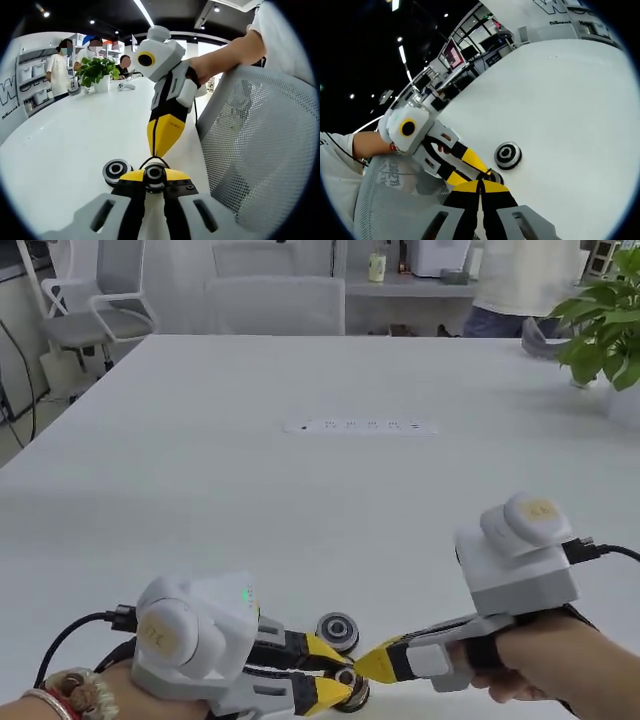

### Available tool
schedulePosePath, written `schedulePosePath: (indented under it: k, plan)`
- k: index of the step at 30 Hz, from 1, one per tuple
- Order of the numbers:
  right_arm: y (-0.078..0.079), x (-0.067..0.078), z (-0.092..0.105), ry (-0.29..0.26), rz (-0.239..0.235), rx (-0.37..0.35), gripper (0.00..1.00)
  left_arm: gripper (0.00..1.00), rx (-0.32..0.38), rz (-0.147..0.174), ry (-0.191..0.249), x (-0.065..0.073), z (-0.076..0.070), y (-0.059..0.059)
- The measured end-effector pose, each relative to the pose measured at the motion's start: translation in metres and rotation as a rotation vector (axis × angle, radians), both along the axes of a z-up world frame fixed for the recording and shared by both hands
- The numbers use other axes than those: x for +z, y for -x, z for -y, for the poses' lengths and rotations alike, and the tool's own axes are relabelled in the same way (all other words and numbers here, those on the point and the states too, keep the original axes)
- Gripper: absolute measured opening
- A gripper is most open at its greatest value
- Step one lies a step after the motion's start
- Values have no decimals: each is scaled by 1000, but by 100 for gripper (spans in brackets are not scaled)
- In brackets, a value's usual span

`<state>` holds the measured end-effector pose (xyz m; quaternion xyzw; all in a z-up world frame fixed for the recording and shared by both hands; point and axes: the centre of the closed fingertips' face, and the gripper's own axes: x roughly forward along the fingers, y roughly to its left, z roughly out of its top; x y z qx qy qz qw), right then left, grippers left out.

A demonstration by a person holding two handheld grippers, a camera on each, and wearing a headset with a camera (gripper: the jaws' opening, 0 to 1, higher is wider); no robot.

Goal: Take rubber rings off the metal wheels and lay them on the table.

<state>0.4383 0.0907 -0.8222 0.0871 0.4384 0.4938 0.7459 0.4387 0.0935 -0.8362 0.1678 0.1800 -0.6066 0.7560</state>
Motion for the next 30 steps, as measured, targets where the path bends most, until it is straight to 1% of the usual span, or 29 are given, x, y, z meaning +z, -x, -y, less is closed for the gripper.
schedulePosePath:
  k: [5,6,8,11,13,20,24,26,30]
  plan:
    - [0,-4,2,24,6,-4,0,7,9,-8,2,0,0,0]
    - [0,-5,3,31,7,-4,0,7,21,-23,6,0,0,-1]
    - [-1,-6,4,33,8,-6,0,7,14,-15,-3,0,0,0]
    - [-2,-7,4,33,6,-9,0,10,21,-59,4,1,1,1]
    - [-2,-7,5,33,5,-8,0,10,23,-62,5,0,0,1]
    - [-3,-7,6,32,4,-9,0,12,13,-72,-24,1,1,3]
    - [-3,-7,7,31,3,-12,0,11,13,-95,-42,1,-2,4]
    - [-3,-7,7,28,1,-16,0,11,16,-99,-48,1,-4,3]
    - [-4,-7,9,26,-3,-25,0,13,38,-119,-52,1,-9,1]
